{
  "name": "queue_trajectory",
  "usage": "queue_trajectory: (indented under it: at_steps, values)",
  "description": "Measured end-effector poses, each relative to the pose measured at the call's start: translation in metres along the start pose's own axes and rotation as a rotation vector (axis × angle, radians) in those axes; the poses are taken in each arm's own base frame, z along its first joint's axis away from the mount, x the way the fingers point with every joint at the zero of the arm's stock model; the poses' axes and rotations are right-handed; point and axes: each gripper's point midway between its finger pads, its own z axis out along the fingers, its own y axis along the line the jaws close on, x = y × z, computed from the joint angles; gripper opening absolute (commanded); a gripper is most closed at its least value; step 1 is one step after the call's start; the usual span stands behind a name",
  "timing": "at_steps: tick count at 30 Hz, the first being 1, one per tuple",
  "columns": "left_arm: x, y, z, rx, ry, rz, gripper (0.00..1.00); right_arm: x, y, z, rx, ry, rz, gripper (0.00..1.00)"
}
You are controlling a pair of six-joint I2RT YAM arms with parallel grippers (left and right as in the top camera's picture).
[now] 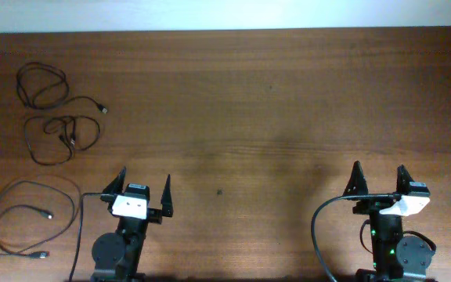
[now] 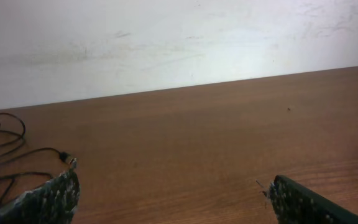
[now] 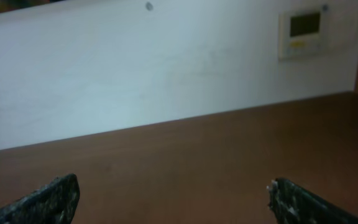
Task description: Untangle cables
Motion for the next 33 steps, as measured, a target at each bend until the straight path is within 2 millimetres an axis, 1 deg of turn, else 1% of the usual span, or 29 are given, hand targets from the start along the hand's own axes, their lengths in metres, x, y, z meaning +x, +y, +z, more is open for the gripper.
queue_trajectory:
  at_steps: [4, 12, 16, 33]
  values:
    - [0.000, 0.000, 0.000, 0.000, 0.000, 0.000, 0.99, 0.031, -0.013, -0.001, 0.065, 0.101, 0.046, 0.98]
    - [0.000, 0.000, 0.000, 0.000, 0.000, 0.000, 0.99, 0.031, -0.015, -0.001, 0.072, 0.102, -0.035, 0.99]
    - [0.000, 0.000, 0.000, 0.000, 0.000, 0.000, 0.99, 0.033, -0.004, 0.000, 0.027, 0.110, -0.041, 0.98]
    - [0.000, 0.000, 0.000, 0.000, 0.000, 0.000, 0.99, 0.033, -0.004, 0.000, 0.025, 0.110, -0.045, 0.98]
